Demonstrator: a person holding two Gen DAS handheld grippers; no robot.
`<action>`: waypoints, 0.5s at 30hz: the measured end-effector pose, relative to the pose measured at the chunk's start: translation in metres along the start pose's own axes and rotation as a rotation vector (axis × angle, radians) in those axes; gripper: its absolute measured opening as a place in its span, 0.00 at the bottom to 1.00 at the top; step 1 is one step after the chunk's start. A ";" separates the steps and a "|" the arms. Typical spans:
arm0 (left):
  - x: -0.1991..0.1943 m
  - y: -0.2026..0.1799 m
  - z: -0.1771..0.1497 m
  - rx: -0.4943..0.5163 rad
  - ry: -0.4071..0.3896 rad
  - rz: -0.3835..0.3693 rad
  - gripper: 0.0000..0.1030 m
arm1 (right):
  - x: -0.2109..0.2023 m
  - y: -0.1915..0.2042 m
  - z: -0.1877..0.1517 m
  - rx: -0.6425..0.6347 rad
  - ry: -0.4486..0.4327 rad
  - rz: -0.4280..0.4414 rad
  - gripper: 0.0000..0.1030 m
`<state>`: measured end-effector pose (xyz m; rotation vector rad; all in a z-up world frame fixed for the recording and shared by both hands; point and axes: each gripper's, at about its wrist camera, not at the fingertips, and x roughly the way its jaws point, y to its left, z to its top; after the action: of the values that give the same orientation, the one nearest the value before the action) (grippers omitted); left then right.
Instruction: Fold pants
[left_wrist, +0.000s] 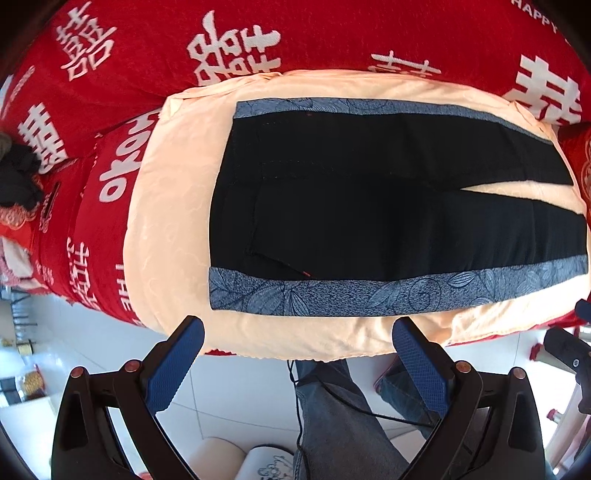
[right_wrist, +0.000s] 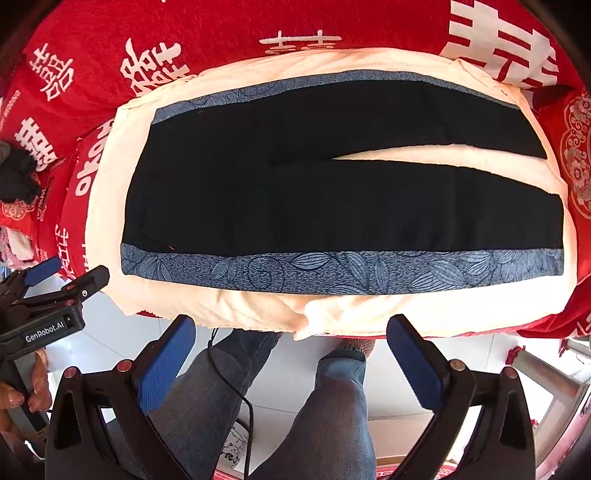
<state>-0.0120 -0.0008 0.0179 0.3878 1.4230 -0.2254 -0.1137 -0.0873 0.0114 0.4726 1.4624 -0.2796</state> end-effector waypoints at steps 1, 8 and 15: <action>-0.002 -0.001 -0.003 -0.013 -0.003 0.001 0.99 | -0.001 -0.003 -0.001 -0.002 -0.002 0.003 1.00; -0.009 -0.002 -0.032 -0.122 0.005 0.005 0.99 | -0.007 -0.041 -0.016 0.010 0.004 0.062 1.00; 0.003 0.012 -0.043 -0.152 0.021 0.000 0.99 | 0.009 -0.050 -0.018 0.026 0.035 0.105 1.00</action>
<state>-0.0460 0.0277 0.0126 0.2658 1.4505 -0.1126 -0.1518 -0.1215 -0.0047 0.5761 1.4638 -0.2079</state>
